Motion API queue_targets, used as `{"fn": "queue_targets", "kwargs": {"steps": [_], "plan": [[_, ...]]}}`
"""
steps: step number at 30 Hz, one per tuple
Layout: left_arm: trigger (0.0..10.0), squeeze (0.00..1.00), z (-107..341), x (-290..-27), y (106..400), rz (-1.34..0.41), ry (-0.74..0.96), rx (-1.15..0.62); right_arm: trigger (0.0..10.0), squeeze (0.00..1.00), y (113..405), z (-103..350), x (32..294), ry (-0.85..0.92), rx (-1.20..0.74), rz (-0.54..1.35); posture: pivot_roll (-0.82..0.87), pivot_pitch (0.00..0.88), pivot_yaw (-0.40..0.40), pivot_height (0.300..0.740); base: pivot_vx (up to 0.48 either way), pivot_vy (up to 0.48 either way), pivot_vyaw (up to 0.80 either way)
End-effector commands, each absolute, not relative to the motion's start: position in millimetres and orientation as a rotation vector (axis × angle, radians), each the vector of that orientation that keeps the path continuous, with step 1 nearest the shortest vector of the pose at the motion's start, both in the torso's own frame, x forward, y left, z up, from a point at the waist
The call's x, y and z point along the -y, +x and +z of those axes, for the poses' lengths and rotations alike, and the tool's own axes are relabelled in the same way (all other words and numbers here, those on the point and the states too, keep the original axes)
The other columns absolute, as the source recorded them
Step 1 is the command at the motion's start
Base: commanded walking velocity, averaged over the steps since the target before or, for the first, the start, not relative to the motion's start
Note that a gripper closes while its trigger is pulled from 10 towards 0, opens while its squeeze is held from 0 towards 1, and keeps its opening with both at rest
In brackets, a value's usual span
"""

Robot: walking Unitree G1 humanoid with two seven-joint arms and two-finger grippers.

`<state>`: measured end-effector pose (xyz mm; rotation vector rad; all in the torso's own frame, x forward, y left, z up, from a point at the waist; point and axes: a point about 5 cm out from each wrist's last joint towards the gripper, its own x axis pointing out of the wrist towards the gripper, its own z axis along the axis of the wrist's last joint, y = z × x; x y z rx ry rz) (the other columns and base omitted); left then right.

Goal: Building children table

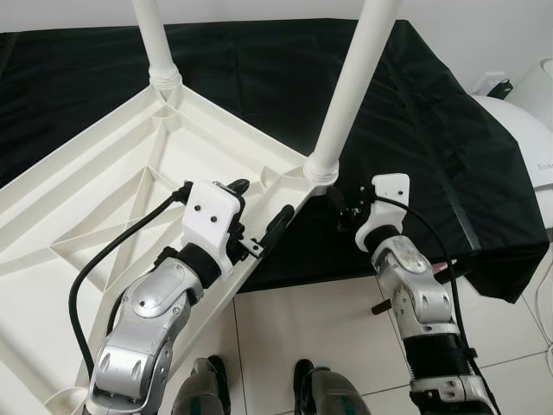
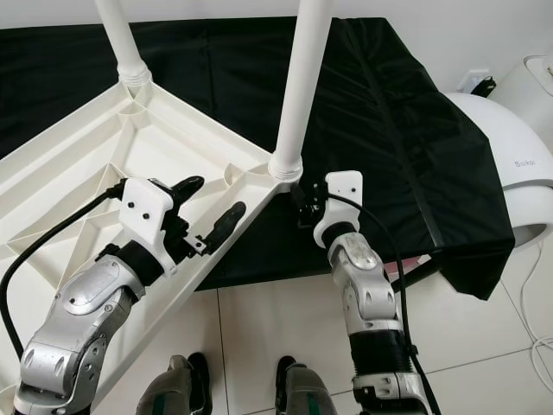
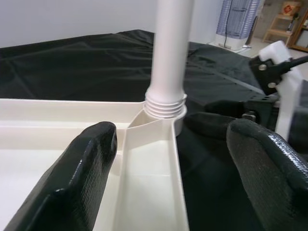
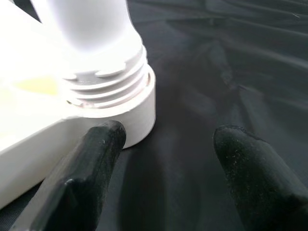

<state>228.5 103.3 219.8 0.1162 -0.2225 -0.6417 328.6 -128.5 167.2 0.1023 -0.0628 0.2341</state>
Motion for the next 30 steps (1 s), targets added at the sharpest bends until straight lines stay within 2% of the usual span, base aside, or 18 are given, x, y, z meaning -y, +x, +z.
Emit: {"fn": "queue_targets", "kwargs": {"steps": [1, 7, 19, 30], "plan": [[10.0, 0.0, 221.6, -104.3, 227.3, -0.581, 0.102, 0.225, 10.0, 0.0, 330.9, 161.7, 124.2, 0.102, 0.039, 0.26, 0.0, 0.235, -0.057, 0.74, 0.0, 0.0, 0.0], [10.0, 0.0, 224.3, -102.3, 226.4, -0.587, 0.099, 0.234, 10.0, 0.0, 343.0, 166.9, 112.7, 0.097, 0.052, 0.296, 0.0, 0.235, -0.057, 0.74, 0.0, 0.0, 0.0], [10.0, 0.0, 229.5, -90.1, 215.3, -0.722, 0.103, 0.226, 10.0, 0.0, 363.9, 170.2, 91.9, 0.115, 0.056, 0.324, 0.01, 0.249, -0.045, 0.74, 0.0, 0.0, 0.0], [10.0, 0.0, 233.2, -90.3, 214.2, -0.735, 0.115, 0.229, 10.0, 0.0, 364.0, 173.7, 97.0, 0.127, 0.105, 0.267, 0.01, 0.249, -0.038, 0.74, 0.0, 0.0, 0.0]]}}
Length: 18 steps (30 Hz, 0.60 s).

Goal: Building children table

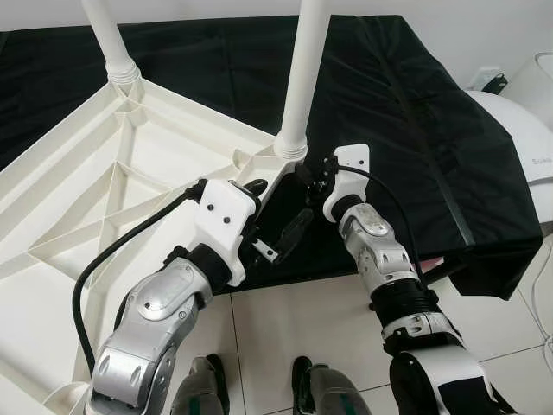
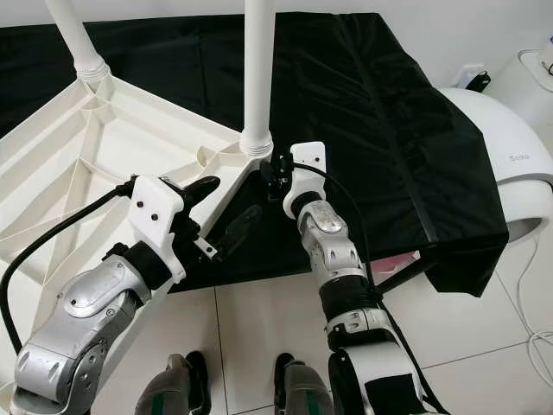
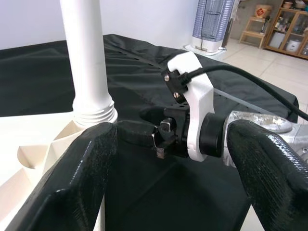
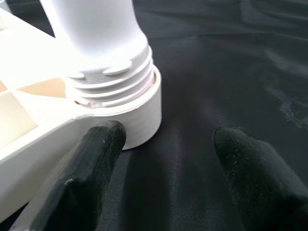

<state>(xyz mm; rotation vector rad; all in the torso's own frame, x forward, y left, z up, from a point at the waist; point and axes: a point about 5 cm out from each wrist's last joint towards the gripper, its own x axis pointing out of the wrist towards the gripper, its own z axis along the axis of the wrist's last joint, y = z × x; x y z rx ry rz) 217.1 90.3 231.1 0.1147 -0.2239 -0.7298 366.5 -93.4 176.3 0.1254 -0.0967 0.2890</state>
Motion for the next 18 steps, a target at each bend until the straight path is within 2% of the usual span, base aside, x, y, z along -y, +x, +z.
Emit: {"fn": "queue_targets", "kwargs": {"steps": [1, 7, 9, 18], "plan": [[10.0, 0.0, 233.2, -90.3, 214.2, -0.735, 0.115, 0.229, 10.0, 0.0, 364.0, 173.7, 97.0, 0.127, 0.105, 0.267, 0.01, 0.249, -0.038, 0.74, 0.0, 0.0, 0.0], [10.0, 0.0, 231.2, -90.8, 215.7, -0.761, 0.137, 0.207, 10.0, 0.0, 349.6, 175.7, 113.1, 0.11, 0.17, 0.183, -0.01, 0.249, -0.018, 0.74, 0.0, 0.0, 0.0], [10.0, 0.0, 222.8, -91.7, 218.8, -0.776, 0.199, 0.161, 10.0, 0.0, 339.1, 182.1, 122.7, 0.12, 0.239, 0.144, -0.02, 0.25, -0.009, 0.74, 0.0, 0.0, 0.0], [10.0, 0.0, 209.9, -97.5, 230.6, -0.733, 0.263, 0.077, 10.0, 0.0, 318.5, 201.5, 124.2, 0.173, 0.378, 0.152, -0.04, 0.248, 0.011, 0.74, 0.0, 0.0, 0.0]]}}
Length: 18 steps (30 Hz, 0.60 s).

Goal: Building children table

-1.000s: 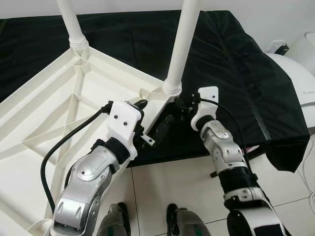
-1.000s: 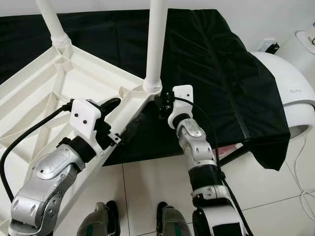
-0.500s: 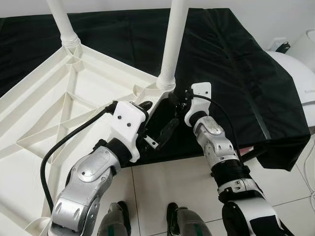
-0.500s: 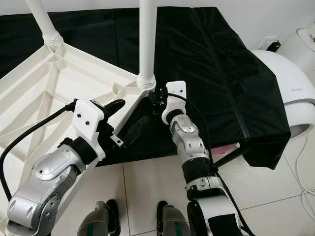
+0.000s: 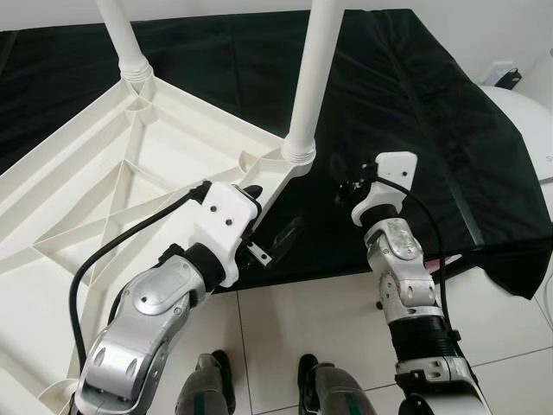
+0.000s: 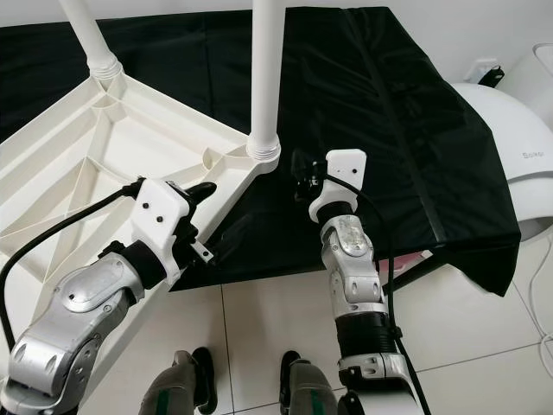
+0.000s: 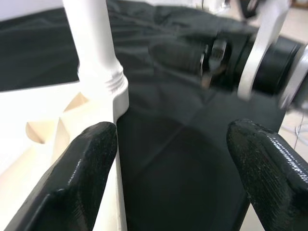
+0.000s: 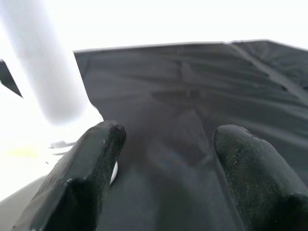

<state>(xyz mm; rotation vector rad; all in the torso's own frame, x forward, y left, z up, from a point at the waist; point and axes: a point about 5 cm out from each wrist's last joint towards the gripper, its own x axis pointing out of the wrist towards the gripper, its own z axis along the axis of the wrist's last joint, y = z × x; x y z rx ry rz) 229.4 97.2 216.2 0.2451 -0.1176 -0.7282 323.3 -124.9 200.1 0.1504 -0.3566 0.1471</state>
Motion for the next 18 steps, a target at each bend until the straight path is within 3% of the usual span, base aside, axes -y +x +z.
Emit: {"fn": "queue_targets", "kwargs": {"steps": [1, 18], "plan": [[10.0, 0.0, 209.9, -97.5, 230.6, -0.733, 0.263, 0.077, 10.0, 0.0, 318.5, 201.5, 124.2, 0.173, 0.378, 0.152, -0.04, 0.248, 0.011, 0.74, 0.0, 0.0, 0.0], [10.0, 0.0, 176.6, -111.8, 244.9, -0.649, 0.377, -0.164, 10.0, 0.0, 293.2, 239.3, 122.1, 0.227, 0.511, 0.153, -0.07, 0.251, 0.035, 0.74, 0.0, 0.0, 0.0]]}}
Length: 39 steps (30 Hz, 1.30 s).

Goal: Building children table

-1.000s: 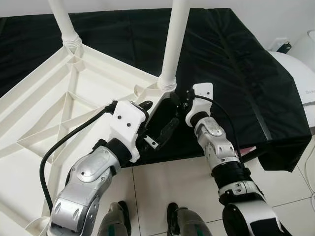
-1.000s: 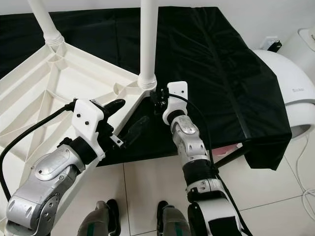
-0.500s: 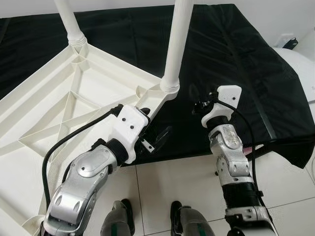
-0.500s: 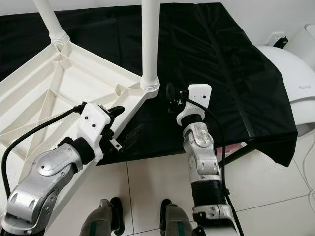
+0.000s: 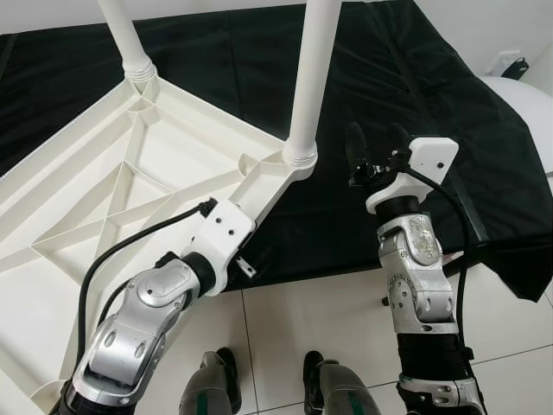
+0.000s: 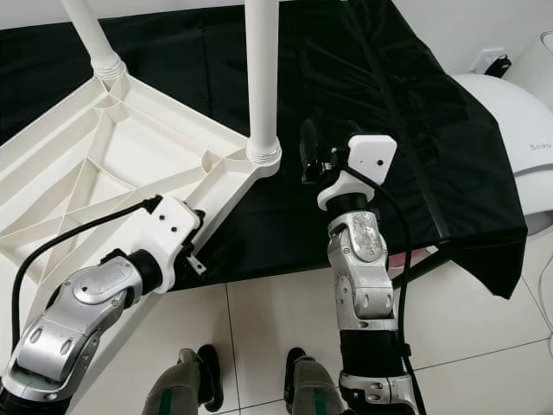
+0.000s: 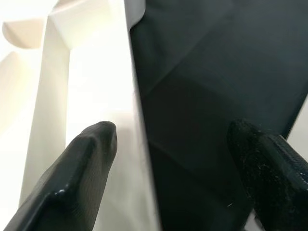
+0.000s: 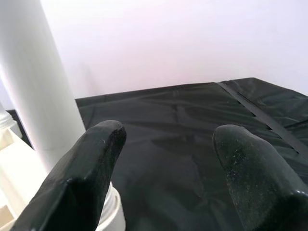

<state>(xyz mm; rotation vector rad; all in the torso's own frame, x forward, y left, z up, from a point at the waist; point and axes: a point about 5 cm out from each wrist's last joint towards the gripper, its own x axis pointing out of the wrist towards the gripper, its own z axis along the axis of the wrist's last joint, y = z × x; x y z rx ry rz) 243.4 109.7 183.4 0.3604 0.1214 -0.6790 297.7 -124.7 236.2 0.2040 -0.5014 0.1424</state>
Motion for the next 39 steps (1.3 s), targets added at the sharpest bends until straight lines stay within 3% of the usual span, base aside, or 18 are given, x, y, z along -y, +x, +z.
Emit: {"fn": "queue_targets", "kwargs": {"steps": [1, 24, 39], "plan": [[10.0, 0.0, 176.6, -111.8, 244.9, -0.649, 0.377, -0.164, 10.0, 0.0, 293.2, 239.3, 122.1, 0.227, 0.511, 0.153, -0.07, 0.251, 0.035, 0.74, 0.0, 0.0, 0.0], [10.0, 0.0, 204.0, -98.5, 232.5, -0.751, 0.373, -0.036, 10.0, 0.0, 283.6, 219.5, 117.9, 0.221, 0.401, 0.238, -0.05, 0.251, 0.024, 0.74, 0.0, 0.0, 0.0], [10.0, 0.0, 212.9, -106.2, 237.1, -0.575, 0.304, 0.002, 10.0, 0.0, 286.1, 209.3, 118.4, 0.196, 0.364, 0.26, -0.02, 0.251, 0.009, 0.74, 0.0, 0.0, 0.0]]}}
